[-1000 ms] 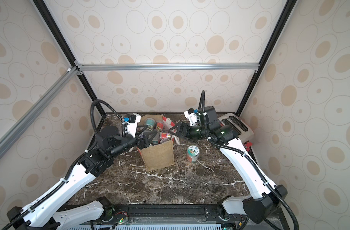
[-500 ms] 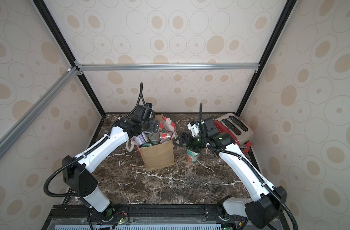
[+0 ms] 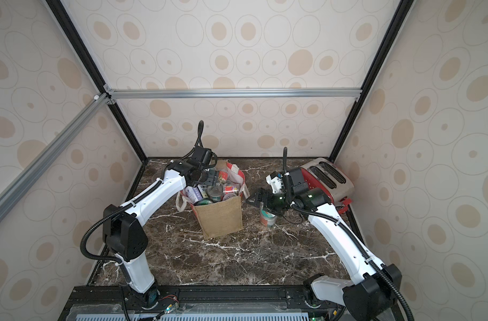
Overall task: Take out the seed jars from the canvas bag
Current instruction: Pick up the seed jar from the canvas bag.
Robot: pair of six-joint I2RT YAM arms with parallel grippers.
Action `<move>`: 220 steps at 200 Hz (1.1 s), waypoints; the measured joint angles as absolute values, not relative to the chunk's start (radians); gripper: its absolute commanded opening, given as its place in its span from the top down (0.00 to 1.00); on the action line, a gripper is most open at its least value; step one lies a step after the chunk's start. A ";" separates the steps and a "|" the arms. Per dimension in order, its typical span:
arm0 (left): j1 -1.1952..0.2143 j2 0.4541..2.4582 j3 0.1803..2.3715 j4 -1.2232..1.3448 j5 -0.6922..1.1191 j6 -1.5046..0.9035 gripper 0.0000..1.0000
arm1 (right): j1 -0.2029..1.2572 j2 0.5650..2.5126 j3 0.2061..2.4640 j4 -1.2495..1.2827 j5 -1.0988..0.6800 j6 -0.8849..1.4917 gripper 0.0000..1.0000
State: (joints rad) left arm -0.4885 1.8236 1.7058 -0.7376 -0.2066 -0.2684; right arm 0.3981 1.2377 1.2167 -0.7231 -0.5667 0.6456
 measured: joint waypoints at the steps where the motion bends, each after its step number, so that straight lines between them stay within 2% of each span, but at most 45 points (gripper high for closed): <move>1: -0.488 1.824 1.706 -0.737 -0.206 -0.268 0.30 | 0.398 1.238 1.216 -0.723 -0.567 0.646 0.04; 15: -0.488 1.824 1.706 -0.733 -0.199 -0.270 0.34 | 0.397 1.238 1.214 -0.717 -0.569 0.646 0.05; 47: -0.488 1.824 1.702 -0.717 -0.188 -0.269 0.36 | 0.395 1.237 1.210 -0.713 -0.573 0.646 0.05; 102: -0.488 1.831 1.691 -0.694 -0.181 -0.269 0.36 | 0.391 1.219 1.188 -0.711 -0.575 0.650 0.04; 116: -0.486 1.831 1.687 -0.690 -0.181 -0.271 0.46 | 0.391 1.217 1.186 -0.711 -0.576 0.650 0.04; 123: -0.486 1.831 1.687 -0.690 -0.181 -0.271 0.48 | 0.391 1.216 1.186 -0.711 -0.576 0.650 0.04; 187: -0.484 1.811 1.681 -0.690 -0.165 -0.266 0.48 | 0.391 1.211 1.185 -0.710 -0.581 0.660 0.04; 220: -0.492 1.668 1.602 -0.649 -0.109 -0.247 0.48 | 0.390 1.211 1.189 -0.700 -0.596 0.679 0.04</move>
